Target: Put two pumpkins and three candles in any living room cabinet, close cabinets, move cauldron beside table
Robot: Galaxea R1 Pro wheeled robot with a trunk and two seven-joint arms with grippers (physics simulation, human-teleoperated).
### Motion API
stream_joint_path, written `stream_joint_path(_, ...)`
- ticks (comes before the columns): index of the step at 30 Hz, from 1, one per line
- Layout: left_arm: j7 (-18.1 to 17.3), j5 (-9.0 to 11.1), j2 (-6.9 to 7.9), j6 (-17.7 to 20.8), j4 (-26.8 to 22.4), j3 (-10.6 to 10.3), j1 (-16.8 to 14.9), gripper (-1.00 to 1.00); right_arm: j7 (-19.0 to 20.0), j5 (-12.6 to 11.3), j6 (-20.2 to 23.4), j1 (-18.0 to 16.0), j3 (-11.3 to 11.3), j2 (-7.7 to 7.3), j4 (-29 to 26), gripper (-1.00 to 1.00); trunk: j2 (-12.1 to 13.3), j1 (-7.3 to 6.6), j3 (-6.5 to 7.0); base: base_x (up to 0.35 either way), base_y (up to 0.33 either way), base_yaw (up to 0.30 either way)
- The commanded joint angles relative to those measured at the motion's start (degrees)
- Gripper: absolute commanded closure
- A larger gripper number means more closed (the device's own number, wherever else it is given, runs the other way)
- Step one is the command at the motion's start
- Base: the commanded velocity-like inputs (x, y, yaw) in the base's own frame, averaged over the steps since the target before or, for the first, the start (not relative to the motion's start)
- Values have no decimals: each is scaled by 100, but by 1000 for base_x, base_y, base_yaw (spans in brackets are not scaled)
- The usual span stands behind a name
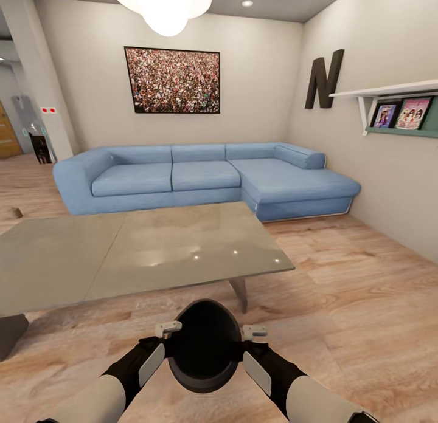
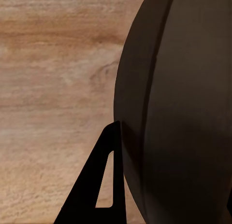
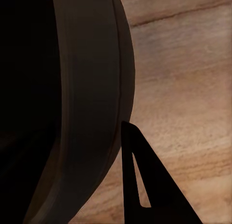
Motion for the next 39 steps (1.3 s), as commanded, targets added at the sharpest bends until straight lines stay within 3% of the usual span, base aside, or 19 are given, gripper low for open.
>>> stream_joint_path(1, 51, 41, 5, 21, -9, -48, -4, 100, -45, -57, 11, -7, 75, -2, -25, 100, -3, 0, -5, 122, 0, 0)
stream_joint_path(20, 53, 41, 6, 14, -10, -71, -3, 100, -45, -59, 15, -7, 76, -4, -25, 100, -3, 0, -5, 9, 0, 0)
stream_joint_path(35, 51, 41, 4, 17, -9, -62, -3, 100, -37, -54, 33, -7, 79, 4, -25, 100, -98, 76, -329, 0, 0, 0)
stream_joint_path(39, 51, 41, 4, 17, -10, -56, -2, 100, -44, -54, 29, -7, 80, 2, -25, 100, -98, 76, -329, 0, 0, 0)
